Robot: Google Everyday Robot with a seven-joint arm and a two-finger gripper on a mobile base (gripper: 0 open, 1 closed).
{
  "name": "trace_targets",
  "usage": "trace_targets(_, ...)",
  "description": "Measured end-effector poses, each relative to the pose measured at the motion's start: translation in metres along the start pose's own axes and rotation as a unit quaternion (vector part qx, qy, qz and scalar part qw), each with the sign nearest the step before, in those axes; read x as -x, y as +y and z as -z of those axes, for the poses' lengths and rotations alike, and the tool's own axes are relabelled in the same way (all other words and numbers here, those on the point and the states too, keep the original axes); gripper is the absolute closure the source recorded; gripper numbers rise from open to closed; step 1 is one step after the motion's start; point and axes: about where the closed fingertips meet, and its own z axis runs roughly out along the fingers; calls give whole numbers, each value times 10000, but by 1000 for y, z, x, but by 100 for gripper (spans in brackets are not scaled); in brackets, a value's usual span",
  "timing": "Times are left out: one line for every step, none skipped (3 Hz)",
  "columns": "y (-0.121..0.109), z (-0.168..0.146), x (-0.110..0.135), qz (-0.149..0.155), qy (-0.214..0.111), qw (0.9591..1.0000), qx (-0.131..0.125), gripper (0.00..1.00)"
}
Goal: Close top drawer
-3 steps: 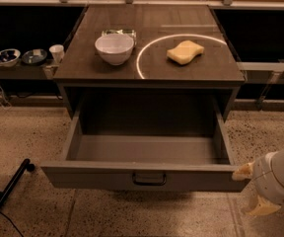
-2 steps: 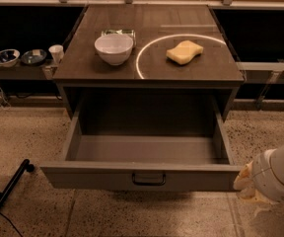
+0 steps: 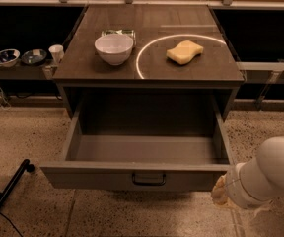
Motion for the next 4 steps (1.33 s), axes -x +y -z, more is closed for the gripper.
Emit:
trace_targets(-6,-25,14,-99,-110,9997,-212,100)
trace_targets(-30,-30,35,-119,-270,9977,-612,100)
trace_targets(-52,-31,47,-122,-460,9946,-927,100)
trace_targets(-89,-27,61,-109,-714,9876,-1392,100)
